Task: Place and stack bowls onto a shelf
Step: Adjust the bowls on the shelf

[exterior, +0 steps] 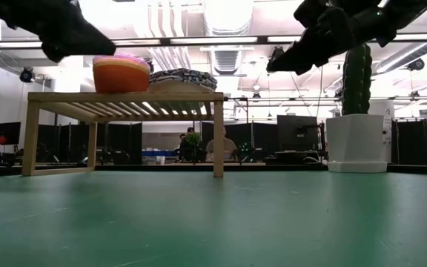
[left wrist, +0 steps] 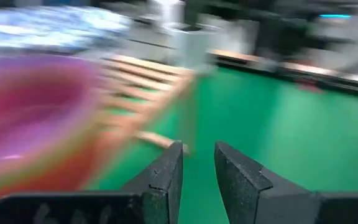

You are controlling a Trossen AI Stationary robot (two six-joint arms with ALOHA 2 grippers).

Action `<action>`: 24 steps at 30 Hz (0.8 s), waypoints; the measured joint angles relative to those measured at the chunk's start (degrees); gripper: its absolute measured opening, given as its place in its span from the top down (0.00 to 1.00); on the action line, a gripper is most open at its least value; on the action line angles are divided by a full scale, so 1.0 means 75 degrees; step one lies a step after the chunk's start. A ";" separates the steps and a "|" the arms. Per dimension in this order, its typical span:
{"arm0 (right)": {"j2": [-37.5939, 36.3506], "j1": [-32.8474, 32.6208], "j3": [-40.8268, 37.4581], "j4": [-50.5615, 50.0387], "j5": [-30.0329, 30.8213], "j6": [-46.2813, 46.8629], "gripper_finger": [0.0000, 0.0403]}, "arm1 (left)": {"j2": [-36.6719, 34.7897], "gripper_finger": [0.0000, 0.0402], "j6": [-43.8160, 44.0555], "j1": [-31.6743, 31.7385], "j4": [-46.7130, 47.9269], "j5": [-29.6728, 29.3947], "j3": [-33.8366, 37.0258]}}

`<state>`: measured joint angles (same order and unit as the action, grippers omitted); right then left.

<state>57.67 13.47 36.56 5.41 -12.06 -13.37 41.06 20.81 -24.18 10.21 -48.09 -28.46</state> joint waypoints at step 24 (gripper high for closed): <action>0.0051 0.0012 0.0003 0.0297 0.0066 0.0215 0.67 | -0.0181 0.81 -0.0716 0.2176 0.0747 -0.2699 -0.0352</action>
<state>58.05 13.56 36.58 7.64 -11.56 -11.75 39.70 15.44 -7.86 15.81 -68.33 -31.09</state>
